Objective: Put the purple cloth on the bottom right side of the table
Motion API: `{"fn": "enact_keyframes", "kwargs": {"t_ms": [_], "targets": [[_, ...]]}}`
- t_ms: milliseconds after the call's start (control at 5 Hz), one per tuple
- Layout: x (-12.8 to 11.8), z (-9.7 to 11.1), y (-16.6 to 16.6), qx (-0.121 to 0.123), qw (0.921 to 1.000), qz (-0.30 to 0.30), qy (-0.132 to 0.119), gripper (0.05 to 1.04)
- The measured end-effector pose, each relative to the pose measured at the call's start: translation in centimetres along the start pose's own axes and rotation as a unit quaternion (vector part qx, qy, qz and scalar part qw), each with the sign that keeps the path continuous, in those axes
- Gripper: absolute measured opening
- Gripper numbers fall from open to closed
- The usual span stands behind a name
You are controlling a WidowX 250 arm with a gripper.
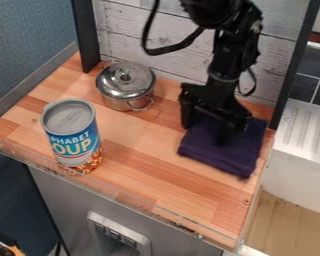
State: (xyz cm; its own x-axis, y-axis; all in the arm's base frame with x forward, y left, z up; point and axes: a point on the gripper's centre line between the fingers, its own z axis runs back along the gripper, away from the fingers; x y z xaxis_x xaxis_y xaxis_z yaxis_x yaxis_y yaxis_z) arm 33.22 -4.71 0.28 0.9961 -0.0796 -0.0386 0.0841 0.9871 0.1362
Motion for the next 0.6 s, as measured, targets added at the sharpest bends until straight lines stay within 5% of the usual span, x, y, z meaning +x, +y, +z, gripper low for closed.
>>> {"fn": "enact_keyframes", "kwargs": {"t_ms": [400, 600], "targets": [[-6.1, -0.4, 1.1, -0.009, 0.9988, -0.037, 0.031, 1.001], [-7.0, -0.5, 1.0, -0.015, 0.9985, -0.039, 0.037, 1.001]]}}
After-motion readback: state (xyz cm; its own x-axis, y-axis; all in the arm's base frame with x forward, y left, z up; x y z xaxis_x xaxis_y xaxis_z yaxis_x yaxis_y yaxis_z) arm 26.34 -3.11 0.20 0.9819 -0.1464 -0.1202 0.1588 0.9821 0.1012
